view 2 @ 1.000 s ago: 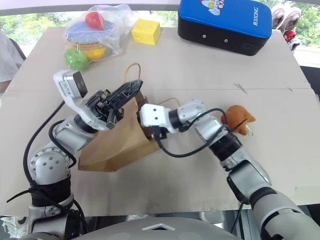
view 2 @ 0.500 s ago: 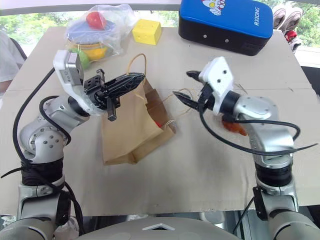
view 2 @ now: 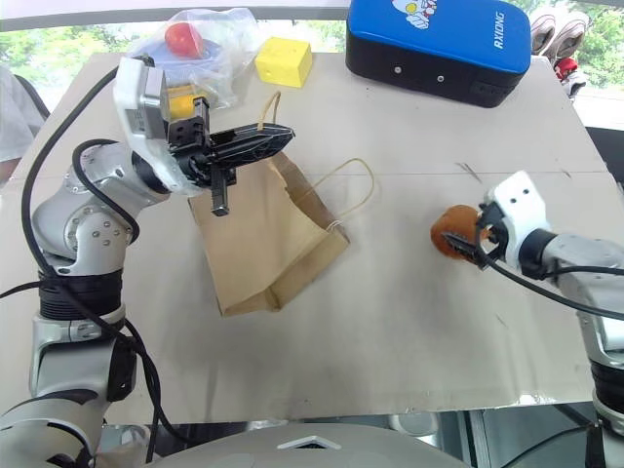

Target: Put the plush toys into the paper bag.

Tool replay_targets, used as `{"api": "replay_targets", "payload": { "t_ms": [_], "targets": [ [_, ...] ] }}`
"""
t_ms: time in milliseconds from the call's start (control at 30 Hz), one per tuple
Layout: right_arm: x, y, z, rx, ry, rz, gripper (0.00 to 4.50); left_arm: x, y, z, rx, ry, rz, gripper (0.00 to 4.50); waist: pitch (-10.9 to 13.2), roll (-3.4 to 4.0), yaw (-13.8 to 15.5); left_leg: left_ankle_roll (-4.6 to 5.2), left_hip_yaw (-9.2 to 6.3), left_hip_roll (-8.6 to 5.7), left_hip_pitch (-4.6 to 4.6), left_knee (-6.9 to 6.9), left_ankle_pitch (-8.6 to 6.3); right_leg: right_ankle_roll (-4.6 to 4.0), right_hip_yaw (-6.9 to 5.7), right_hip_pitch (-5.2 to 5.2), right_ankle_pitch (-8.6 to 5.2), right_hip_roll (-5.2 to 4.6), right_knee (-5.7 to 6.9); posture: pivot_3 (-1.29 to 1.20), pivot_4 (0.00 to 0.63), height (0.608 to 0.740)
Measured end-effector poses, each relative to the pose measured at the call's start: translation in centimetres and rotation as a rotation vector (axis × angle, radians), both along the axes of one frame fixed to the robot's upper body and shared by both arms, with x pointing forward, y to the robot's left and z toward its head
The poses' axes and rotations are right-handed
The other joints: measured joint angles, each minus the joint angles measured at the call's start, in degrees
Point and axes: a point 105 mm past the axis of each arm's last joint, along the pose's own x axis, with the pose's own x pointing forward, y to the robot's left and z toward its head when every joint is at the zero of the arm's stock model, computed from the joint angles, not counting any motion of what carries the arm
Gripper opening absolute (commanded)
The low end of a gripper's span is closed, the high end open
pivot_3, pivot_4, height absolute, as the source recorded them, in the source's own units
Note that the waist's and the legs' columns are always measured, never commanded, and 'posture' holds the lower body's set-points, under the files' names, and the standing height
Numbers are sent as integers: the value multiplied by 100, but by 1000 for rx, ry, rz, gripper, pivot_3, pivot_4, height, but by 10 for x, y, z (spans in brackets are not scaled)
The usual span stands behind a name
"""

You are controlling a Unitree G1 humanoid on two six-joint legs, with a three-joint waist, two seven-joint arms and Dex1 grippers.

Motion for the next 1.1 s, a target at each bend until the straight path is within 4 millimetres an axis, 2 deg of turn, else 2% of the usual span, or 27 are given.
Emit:
{"api": "replay_targets", "payload": {
  "t_ms": [33, 67, 167, 267, 300, 367, 433, 467, 500, 533, 567, 600, 700, 867, 1033, 1100],
  "targets": [
    [2, -1, -4, -8, 9, -3, 4067, -1, -2, 0, 2, -5, 6, 0, 0, 0, 4, 0, 0, -1, 0, 0, 0, 0, 1, 0, 0, 0, -1, 0, 150, 740],
    [4, 0, -4, -13, 5, -1, 4067, -2, -4, -1, -4, -7, 11, 0, -1, -2, 4, 0, 0, -1, 1, 0, 0, 1, 1, 2, 0, 0, -2, 0, 150, 740],
    [6, 0, -5, -18, 4, 2, 2813, -5, -8, -3, -20, -4, 25, 0, -4, -5, 24, 0, -3, 0, 1, 4, 0, 2, -1, 5, 1, -1, -1, 0, 150, 740],
    [5, -3, -4, -11, -7, 0, 1251, -7, -11, -10, -38, 23, 47, 0, -4, -6, 36, 0, -3, 0, 1, 10, 0, 3, -2, 10, 1, -1, -1, 0, 150, 740],
    [5, -4, -3, -6, -10, -3, 980, -7, -11, -12, -40, 28, 51, 0, -4, -6, 39, 0, -4, 0, 1, 12, 0, 3, -3, 10, 1, -1, -1, 0, 150, 740],
    [3, -8, 6, 60, -22, -7, 103, -9, -12, -13, -48, 39, 60, 0, -3, -5, 43, 0, -4, -1, -1, 13, 0, 4, -2, 10, 1, -2, 0, 0, 150, 740],
    [2, -9, 13, 86, -40, -5, 44, -9, -12, -13, -54, 43, 57, 0, -3, -5, 43, 0, -4, -1, 0, 13, 0, 4, -3, 10, 2, -1, 0, 0, 150, 740],
    [0, -4, 25, 173, -68, 23, 44, -9, -12, -12, -68, 50, 59, 0, -2, -4, 40, 0, -5, 0, 0, 12, 0, 3, -4, 9, 2, 0, 0, 0, 150, 740],
    [0, 13, 51, 315, -132, 94, 44, -10, -9, -13, -88, 61, 64, 0, 0, -1, -8, 0, -4, 4, 3, 12, 0, 3, 1, 8, 2, 4, 7, 0, 150, 740],
    [0, 27, 72, 383, -191, 159, 44, -10, -9, -13, -97, 69, 64, 0, 2, 2, -44, 0, -4, 5, 4, 12, 0, 3, 1, 7, 2, 5, 13, 0, 150, 740],
    [-1, 36, 87, 415, -235, 206, 44, -10, -9, -13, -105, 74, 59, 0, 3, 5, -67, 0, -7, 4, 6, 12, 0, 4, -1, 6, 1, 5, 18, 0, 150, 740],
    [-2, 54, 114, 441, -324, 291, 44, -12, -10, -12, -128, 86, 40, 0, 3, 5, -82, 0, -11, 5, 7, 13, 0, 3, -5, 7, 1, 7, 22, 0, 150, 740],
    [1, 79, 134, 435, -400, 363, 44, -15, -10, -8, -164, 98, 26, 0, 1, 2, -82, 0, -14, 5, 4, 13, 0, 4, -9, 7, -1, 6, 19, 0, 150, 740],
    [12, 132, 110, 364, -321, 509, 44, -16, -7, -6, -181, 92, 30, 0, 1, 2, -68, 0, -11, 1, -2, 13, 0, 1, -7, 4, 1, 1, 16, 0, 150, 740],
    [11, 164, 76, 281, -216, 671, 44, -16, -5, -6, -185, 91, 38, 0, 2, 2, -59, 0, -11, 1, -2, 14, 0, 0, -7, 4, 1, 1, 17, 0, 150, 740],
    [4, 181, 70, 260, -189, 784, 44, -16, -5, -7, -183, 92, 39, 0, 2, 3, -76, 0, -12, 2, -1, 14, 0, 0, -8, 2, 1, 2, 19, 0, 150, 740]
  ]
}}
